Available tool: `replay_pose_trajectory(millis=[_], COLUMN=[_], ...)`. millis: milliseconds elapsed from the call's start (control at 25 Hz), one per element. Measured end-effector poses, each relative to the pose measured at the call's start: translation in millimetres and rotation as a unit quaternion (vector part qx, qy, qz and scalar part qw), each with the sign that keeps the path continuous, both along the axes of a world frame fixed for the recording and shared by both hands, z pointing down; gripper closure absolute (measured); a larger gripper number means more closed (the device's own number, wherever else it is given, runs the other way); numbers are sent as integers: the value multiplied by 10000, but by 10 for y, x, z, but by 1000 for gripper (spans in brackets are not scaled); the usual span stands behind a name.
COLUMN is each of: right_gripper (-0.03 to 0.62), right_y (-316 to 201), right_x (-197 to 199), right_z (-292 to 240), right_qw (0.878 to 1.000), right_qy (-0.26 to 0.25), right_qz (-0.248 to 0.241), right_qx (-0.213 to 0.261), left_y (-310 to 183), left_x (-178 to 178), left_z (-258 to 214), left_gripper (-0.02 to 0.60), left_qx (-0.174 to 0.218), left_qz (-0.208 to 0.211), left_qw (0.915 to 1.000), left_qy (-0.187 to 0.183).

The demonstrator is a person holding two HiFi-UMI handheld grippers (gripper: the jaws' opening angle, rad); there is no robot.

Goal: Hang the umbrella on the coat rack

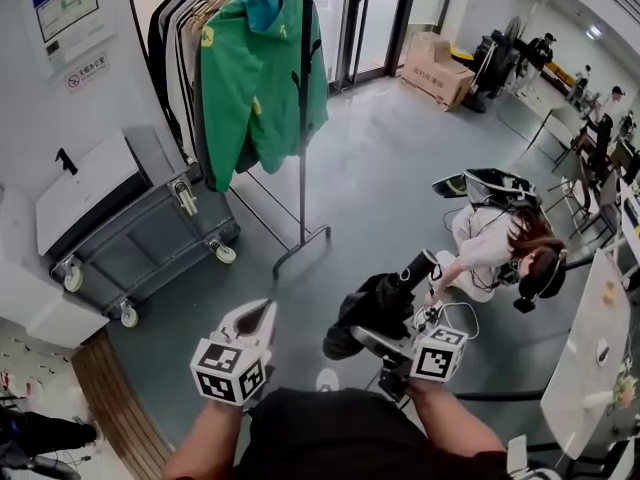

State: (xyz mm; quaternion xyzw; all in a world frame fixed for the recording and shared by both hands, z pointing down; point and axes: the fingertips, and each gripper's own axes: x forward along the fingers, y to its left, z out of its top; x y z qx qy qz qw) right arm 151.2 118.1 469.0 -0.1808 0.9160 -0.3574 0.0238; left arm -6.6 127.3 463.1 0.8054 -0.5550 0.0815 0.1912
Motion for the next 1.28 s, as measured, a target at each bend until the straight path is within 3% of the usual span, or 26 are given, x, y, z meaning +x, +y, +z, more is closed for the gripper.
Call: replay_pose_trajectory(millis=[400,960,1280], right_gripper=[339,339,339], right_y=[-402,-762,-1040], right_x=[252,298,249], right_z=[100,156,156], right_qw=[9999,9998,9999], right_qy=[-50,-34,61], right_qz=[-145,-124,-84], right_qx=[-72,-143,-116], left_y=[-407,-878,-1211], left_x=[363,462,387], left_z=[46,90,-2], left_gripper=[566,566,566], left_qx=[-104,-220,-78], left_qz=[-28,142,193], left_qw=[9999,9996,9998], left_qy=[-62,-95,-78])
